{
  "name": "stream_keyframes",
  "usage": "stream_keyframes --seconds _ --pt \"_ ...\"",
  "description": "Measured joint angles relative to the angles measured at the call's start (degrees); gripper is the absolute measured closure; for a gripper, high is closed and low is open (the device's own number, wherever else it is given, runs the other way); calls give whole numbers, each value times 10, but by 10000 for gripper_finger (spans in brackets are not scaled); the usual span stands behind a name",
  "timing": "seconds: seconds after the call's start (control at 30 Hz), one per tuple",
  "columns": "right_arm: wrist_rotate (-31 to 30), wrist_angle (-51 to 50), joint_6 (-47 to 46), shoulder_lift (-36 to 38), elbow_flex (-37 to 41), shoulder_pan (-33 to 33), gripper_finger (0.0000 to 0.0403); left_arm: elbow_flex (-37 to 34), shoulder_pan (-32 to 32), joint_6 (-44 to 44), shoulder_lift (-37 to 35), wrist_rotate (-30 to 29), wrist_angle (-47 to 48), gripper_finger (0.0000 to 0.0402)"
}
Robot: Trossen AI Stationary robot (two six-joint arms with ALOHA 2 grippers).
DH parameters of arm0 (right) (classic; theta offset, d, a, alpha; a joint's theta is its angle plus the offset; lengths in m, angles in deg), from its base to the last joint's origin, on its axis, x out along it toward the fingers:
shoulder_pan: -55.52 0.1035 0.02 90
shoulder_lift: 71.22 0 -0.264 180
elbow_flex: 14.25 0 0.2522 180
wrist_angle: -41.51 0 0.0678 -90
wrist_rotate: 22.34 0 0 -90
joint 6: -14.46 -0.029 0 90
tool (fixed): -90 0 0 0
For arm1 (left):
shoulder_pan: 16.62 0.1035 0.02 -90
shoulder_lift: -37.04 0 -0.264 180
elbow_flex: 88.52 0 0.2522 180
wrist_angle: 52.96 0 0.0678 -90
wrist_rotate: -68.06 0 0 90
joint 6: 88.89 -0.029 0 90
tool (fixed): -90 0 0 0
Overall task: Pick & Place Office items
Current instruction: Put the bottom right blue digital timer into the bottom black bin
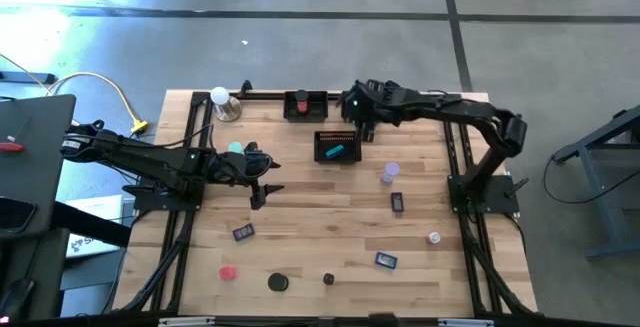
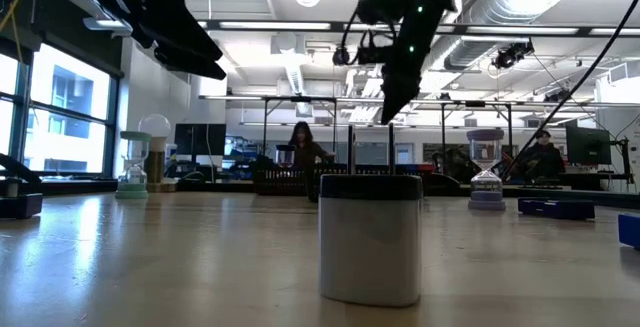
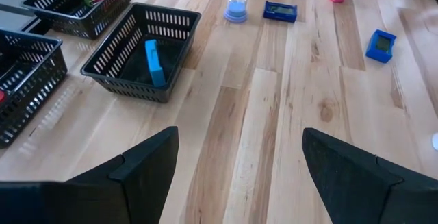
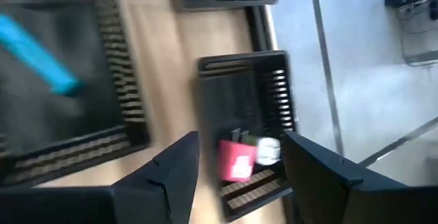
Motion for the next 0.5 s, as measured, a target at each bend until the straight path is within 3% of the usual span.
stream_keyframes --seconds 0.27,0.5 --pt "-7 -120 -184 20 0 105 208 0 -1 11 0 0 0 99" --pt "-56 -195 -301 23 0 224 208 0 -20 13 0 0 0 99"
